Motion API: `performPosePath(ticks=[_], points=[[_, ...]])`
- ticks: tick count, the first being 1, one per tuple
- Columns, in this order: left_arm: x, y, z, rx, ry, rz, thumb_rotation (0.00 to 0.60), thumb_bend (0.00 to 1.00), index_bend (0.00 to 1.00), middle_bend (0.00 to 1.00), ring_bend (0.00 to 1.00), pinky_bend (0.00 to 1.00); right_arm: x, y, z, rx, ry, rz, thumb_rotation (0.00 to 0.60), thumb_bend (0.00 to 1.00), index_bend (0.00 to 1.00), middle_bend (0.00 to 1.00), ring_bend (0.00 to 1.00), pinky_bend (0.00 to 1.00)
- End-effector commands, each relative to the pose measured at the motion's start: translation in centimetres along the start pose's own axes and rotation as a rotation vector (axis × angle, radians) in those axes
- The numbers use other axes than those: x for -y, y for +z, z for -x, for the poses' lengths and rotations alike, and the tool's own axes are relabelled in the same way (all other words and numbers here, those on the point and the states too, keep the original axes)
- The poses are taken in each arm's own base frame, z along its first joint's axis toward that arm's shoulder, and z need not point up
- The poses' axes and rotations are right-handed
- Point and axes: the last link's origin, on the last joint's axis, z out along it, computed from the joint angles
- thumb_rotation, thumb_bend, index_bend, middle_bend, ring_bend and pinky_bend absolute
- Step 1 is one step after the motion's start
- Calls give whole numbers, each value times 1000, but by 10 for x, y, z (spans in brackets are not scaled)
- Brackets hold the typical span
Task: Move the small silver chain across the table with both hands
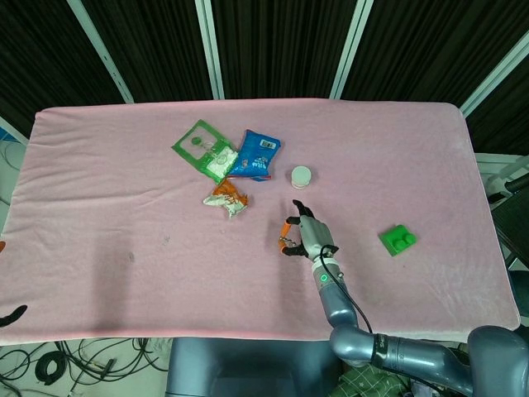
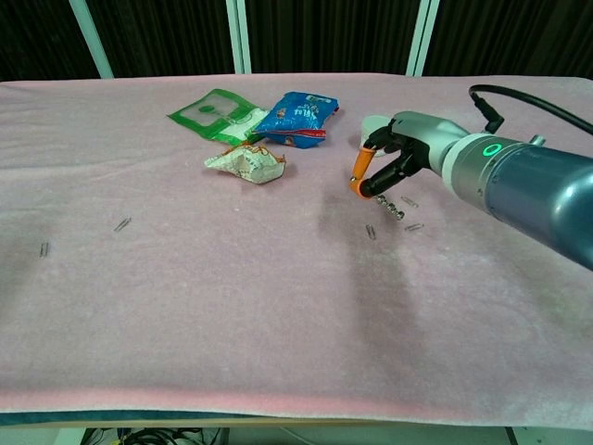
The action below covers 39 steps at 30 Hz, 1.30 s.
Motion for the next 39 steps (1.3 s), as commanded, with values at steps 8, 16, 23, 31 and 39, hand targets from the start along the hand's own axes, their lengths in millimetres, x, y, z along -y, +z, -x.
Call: performPosePath(ticks=[8, 16, 23, 31, 39], points=[[-1, -2, 0, -1, -1, 3, 600, 74, 61, 33, 0, 0, 8, 21, 16, 13, 64, -25, 600, 353, 601, 0, 45, 227], [1, -1, 0, -2, -2, -7, 600, 74, 61, 33, 0, 0, 8, 32, 28, 27, 75, -21, 600, 353, 601, 0, 45, 227], [2, -2, -2, -6, -9, -6, 600, 73, 61, 33, 0, 0, 4, 34, 32, 25, 53, -18, 600, 356, 601, 0, 45, 227], [1, -1, 0, 2, -3, -2, 600, 74, 61, 33, 0, 0, 0, 31, 37, 33, 59, -6, 600, 356, 601, 0, 45, 227], [1, -2, -1, -3, -4, -6, 600, 74, 61, 33, 0, 0, -1, 28, 18, -7, 53, -16, 600, 356, 603, 0, 45, 227]])
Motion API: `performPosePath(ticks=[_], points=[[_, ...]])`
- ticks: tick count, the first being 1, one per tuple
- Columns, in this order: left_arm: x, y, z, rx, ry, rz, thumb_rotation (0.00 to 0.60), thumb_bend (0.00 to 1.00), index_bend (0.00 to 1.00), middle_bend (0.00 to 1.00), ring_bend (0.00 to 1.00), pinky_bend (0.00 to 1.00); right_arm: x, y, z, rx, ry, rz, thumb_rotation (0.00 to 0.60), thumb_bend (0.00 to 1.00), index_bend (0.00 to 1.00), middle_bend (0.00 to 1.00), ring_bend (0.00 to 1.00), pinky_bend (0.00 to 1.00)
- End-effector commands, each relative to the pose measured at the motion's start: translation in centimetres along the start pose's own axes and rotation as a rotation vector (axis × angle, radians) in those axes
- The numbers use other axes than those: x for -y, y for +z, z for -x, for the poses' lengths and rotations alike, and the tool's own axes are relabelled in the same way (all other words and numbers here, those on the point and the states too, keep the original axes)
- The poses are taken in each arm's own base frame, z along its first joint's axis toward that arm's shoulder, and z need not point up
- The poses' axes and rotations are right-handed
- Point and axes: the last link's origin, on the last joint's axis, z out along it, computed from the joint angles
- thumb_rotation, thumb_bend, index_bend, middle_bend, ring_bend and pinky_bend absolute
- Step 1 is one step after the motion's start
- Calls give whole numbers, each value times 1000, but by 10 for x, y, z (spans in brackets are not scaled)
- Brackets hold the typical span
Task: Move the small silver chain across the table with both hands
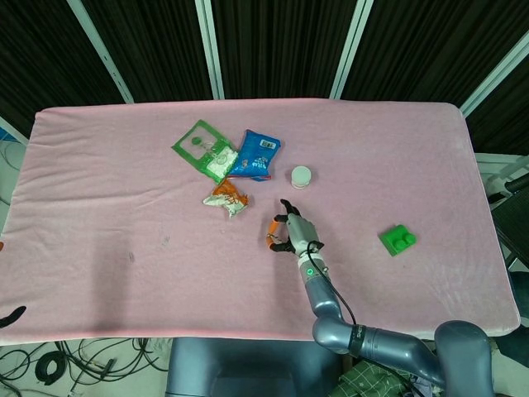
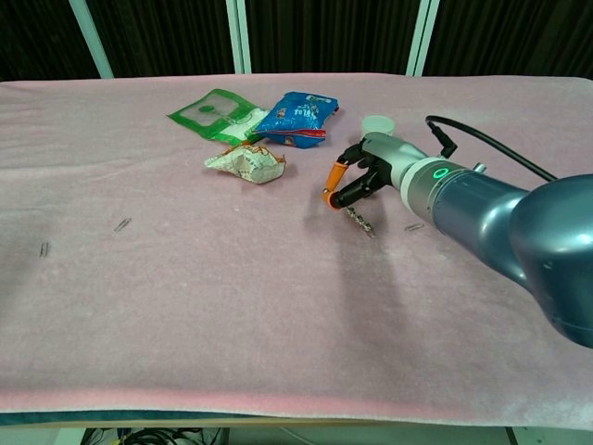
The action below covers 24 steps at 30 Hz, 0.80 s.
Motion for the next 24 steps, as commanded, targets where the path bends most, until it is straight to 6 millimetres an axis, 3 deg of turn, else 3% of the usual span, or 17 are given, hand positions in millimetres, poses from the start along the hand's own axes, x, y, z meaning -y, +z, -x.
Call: performPosePath(ticks=[1, 10, 15, 24], points=[[0, 0, 1, 6, 1, -1, 600, 74, 61, 33, 0, 0, -4, -4, -18, -37, -21, 1, 600, 356, 603, 0, 45, 227], [-1, 2, 2, 4, 9, -5, 600, 74, 61, 33, 0, 0, -34, -15, -51, -64, -23, 76, 600, 356, 604, 0, 45, 227], [-3, 1, 3, 0, 19, -4, 600, 73, 61, 33, 0, 0, -44, -16, -49, -50, -12, 90, 600, 356, 604, 0, 45, 227], [-3, 1, 3, -2, 18, -5, 600, 74, 61, 33, 0, 0, -43, -11, -41, -41, -4, 87, 600, 355, 605, 0, 45, 227]])
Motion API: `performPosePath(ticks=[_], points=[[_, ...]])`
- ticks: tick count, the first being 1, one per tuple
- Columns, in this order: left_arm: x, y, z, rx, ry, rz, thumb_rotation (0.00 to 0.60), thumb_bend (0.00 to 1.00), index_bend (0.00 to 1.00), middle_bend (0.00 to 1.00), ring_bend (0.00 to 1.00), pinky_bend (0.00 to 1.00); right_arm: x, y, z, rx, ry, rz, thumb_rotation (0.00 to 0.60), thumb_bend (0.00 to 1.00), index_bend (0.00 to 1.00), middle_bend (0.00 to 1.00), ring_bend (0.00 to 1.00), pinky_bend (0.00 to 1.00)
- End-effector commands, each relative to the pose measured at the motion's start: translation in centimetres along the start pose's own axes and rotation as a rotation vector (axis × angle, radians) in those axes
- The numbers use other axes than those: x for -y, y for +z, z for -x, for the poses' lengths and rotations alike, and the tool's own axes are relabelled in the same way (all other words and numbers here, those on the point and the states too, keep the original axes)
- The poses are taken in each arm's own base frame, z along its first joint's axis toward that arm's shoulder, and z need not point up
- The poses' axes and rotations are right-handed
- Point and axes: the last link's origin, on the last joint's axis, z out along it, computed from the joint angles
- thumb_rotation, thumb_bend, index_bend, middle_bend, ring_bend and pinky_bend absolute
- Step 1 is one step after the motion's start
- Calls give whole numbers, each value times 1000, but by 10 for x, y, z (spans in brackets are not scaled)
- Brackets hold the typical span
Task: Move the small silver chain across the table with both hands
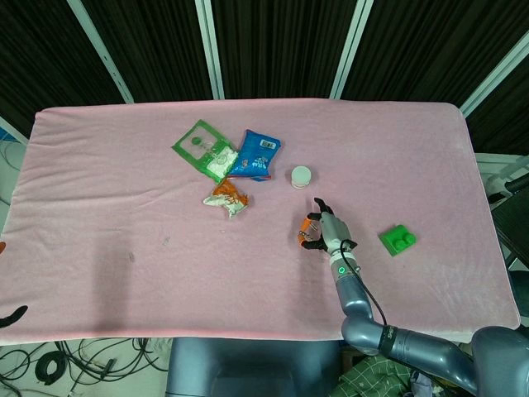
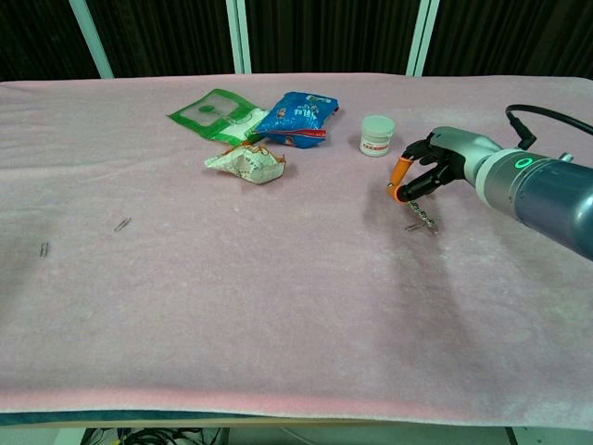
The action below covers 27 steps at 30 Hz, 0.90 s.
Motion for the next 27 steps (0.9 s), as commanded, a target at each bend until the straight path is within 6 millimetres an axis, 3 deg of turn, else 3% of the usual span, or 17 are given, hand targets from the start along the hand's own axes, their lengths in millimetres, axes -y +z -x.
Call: performPosePath(ticks=[1, 15, 27], points=[[1, 0, 0, -1, -1, 0, 600, 74, 61, 33, 0, 0, 2, 2, 2, -1, 4, -6, 600, 355, 605, 0, 45, 227], [2, 0, -3, -5, -11, 0, 600, 74, 61, 33, 0, 0, 12, 7, 17, 22, 4, -21, 600, 356, 605, 0, 45, 227], [2, 2, -1, 4, -9, 1, 600, 74, 61, 33, 0, 0, 14, 6, 8, -4, -3, -31, 600, 356, 606, 0, 45, 227]])
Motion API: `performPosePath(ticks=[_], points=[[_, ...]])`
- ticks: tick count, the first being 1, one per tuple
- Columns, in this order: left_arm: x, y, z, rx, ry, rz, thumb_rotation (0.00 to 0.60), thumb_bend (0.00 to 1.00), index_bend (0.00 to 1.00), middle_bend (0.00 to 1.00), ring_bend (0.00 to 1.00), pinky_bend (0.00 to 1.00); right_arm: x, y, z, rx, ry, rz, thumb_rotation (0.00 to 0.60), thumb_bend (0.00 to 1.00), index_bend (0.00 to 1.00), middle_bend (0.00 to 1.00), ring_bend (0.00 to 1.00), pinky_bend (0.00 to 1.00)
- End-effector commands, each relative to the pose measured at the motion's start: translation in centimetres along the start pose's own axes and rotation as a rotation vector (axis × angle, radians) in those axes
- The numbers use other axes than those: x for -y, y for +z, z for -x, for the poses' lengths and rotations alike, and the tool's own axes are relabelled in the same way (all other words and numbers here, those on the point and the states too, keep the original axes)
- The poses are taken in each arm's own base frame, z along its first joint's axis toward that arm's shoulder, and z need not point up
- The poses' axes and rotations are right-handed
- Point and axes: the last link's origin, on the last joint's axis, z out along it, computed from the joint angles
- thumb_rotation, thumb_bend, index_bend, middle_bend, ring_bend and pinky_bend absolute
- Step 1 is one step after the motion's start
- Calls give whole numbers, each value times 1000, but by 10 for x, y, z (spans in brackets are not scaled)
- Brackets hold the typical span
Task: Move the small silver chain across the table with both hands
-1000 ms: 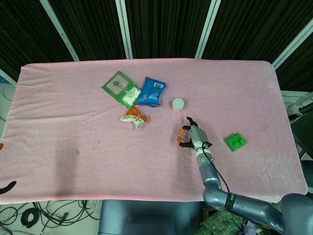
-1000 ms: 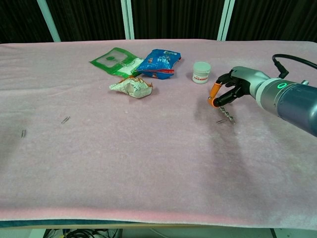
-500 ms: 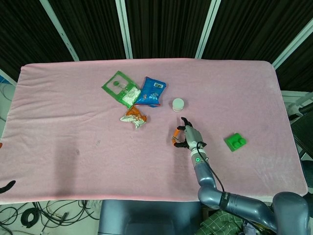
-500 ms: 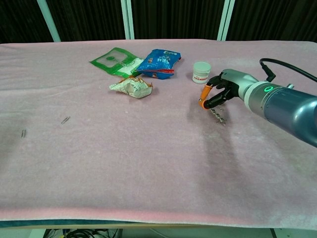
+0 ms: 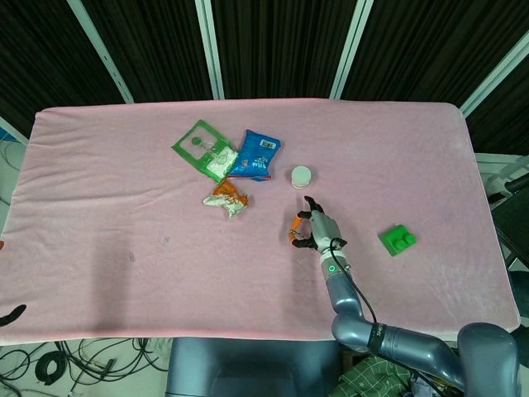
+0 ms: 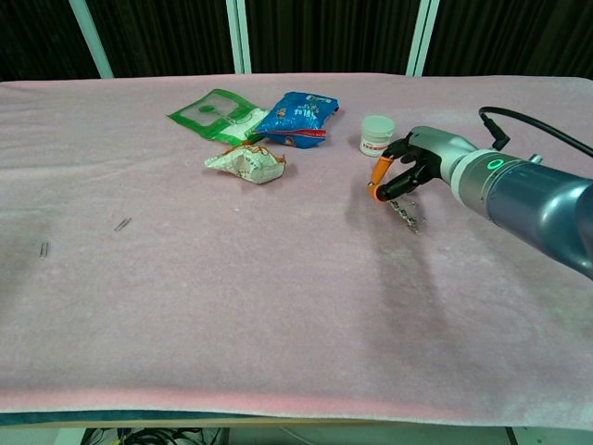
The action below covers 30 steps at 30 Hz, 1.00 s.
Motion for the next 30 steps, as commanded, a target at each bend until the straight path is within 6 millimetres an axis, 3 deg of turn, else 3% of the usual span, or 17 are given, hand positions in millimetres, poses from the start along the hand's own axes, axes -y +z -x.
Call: performPosePath(ticks=[1, 15, 30], points=[[0, 0, 0, 0, 1, -1, 600, 74, 61, 33, 0, 0, 1, 1, -3, -6, 1, -2, 600, 355, 606, 0, 45, 227], [0, -1, -1, -8, 5, -10, 600, 74, 61, 33, 0, 0, -3, 28, -19, -67, -11, 12, 600, 355, 611, 0, 45, 227], [1, 1, 0, -6, 7, -19, 600, 74, 61, 33, 0, 0, -7, 37, -13, -68, 18, 9, 600, 356, 611, 0, 45, 227]])
